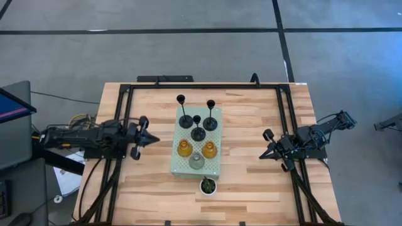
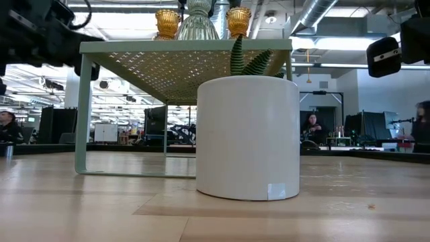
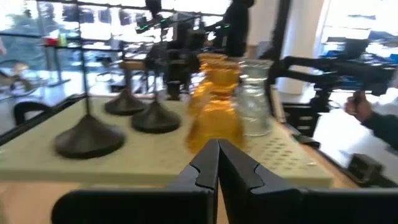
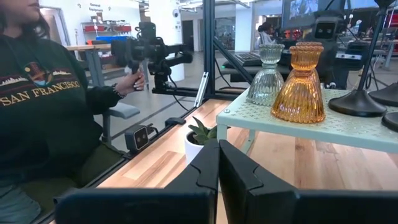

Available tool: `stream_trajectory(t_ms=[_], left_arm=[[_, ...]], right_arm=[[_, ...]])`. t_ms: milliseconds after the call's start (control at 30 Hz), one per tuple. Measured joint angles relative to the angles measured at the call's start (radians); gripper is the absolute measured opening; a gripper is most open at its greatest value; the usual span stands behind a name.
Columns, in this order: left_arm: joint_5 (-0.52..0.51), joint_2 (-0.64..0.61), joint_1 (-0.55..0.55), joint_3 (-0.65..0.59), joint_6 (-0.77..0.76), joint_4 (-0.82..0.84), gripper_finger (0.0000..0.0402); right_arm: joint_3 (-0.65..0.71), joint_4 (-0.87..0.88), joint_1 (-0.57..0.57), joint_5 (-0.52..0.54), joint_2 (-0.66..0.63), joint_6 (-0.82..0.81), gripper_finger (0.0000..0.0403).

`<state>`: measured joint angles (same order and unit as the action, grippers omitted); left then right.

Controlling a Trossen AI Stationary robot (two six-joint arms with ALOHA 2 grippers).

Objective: Pick & Place candle stick holders
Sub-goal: Return to Home Position

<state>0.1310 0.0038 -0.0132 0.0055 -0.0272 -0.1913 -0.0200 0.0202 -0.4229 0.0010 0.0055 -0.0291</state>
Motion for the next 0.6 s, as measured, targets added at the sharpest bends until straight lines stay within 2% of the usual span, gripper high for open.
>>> stream_trajectory(t_ms=[167,600], left_arm=[[-0.002,0.035,0.046,0.0,-0.011,0.034,0.0008],[-0.003,0.17,0.048,0.0,0.052,0.041,0.0008]], right_arm=[[0.0,0.002,0.0,0.0,0.0,0.004,0.0],[0.0,0.003,0.0,0.0,0.001,0.003,0.0]])
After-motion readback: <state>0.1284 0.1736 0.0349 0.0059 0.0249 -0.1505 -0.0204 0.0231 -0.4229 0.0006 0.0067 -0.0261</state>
